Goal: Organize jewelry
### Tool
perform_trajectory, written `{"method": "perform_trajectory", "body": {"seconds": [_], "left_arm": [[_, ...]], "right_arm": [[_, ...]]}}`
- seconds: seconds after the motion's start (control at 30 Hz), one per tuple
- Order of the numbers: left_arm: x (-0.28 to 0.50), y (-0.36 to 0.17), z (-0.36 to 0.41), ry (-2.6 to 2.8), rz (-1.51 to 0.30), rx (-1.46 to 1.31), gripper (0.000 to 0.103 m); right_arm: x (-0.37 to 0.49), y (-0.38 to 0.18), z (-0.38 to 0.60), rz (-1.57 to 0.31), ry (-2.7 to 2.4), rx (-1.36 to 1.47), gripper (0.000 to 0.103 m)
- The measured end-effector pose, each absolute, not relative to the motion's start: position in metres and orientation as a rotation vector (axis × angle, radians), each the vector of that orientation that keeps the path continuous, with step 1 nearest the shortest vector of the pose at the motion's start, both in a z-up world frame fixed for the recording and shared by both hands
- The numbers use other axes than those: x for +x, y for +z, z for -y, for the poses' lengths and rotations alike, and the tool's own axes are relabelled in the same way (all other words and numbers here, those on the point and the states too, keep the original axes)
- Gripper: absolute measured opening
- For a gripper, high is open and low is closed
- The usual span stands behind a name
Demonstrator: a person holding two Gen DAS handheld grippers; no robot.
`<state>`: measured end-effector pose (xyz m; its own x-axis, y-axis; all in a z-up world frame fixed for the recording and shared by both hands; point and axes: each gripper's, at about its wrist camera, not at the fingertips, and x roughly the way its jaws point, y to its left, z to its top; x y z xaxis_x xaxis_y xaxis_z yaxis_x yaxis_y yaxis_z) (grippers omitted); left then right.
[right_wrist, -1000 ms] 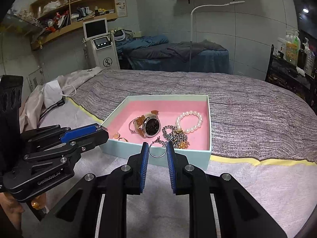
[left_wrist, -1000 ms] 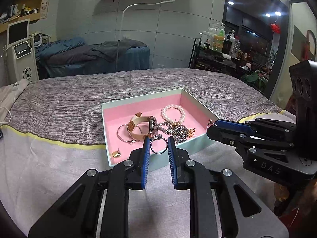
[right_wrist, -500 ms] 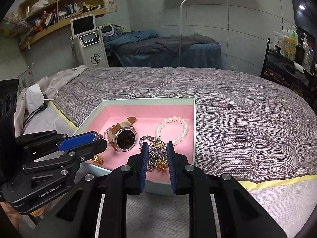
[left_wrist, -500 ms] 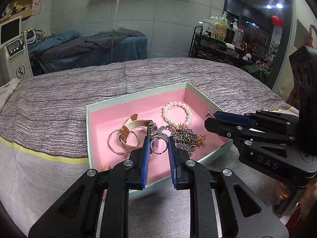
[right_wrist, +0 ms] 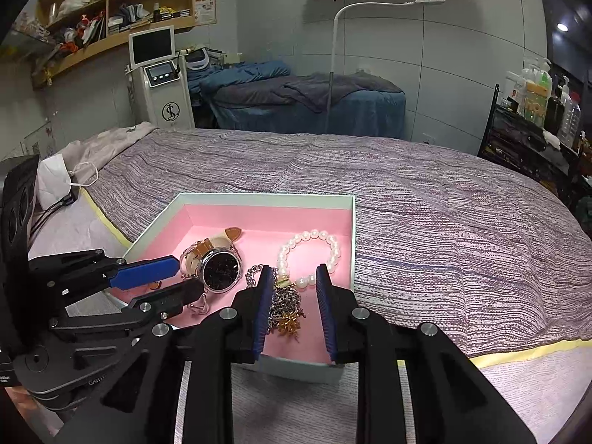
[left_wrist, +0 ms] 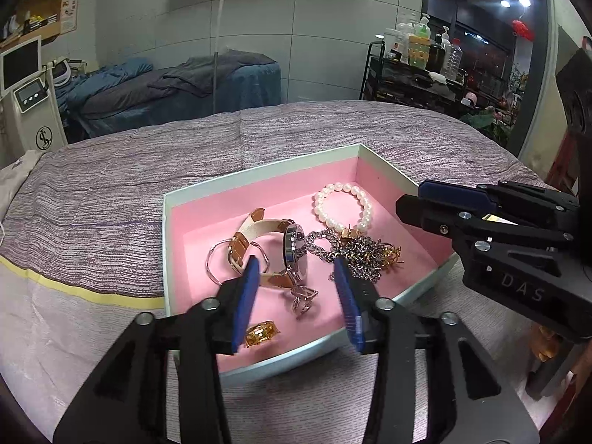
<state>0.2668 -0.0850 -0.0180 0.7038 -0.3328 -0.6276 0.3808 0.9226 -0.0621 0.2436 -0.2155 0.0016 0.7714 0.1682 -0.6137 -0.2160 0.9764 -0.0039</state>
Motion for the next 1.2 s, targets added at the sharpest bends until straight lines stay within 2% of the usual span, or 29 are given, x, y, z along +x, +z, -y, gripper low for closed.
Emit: {"method": "perform_trajectory", "body": {"seconds": [0.03,0.1,0.17,0.2,0.27,0.33,0.47,0.77,1.2], "left_arm": [[0.265,-0.016,0.083,-0.385,-0.665,0.073,0.063],[0.263,-0.012,0.081,-0.38,-0.647,0.069,0.068],[0.26,-0.009,0.079,-0.356,-0.628,0.076,0.077],[0.258,-0.007,0.077,-0.337,-0.612,0.083,0.081],[0.252,-0.003,0.072,-0.314,-0.582,0.081,0.085],[0.242,0.003,0.064,-0.3,-0.537,0.039,0.097],[0.215,0.012,0.045,-0.273,-0.459,-0.042,0.097],[0.122,0.025,0.035,-0.238,-0.305,-0.033,0.097],[0.038,-0.007,0.01,-0.197,-0.426,-0.127,0.097]], "right_arm": [[0.243,0.003,0.216,-0.648,0.203,-0.078,0.035],[0.243,0.006,0.218,-0.629,0.187,-0.079,0.039],[0.242,0.009,0.221,-0.61,0.169,-0.066,0.054],[0.24,0.011,0.222,-0.598,0.16,-0.052,0.057],[0.235,0.016,0.226,-0.567,0.138,-0.035,0.073],[0.226,0.022,0.227,-0.53,0.115,-0.034,0.079],[0.197,0.032,0.227,-0.457,0.108,-0.036,0.096],[0.117,0.033,0.225,-0.41,0.163,-0.008,0.096],[0.037,0.014,0.224,-0.419,0.085,0.0,0.096]]}}
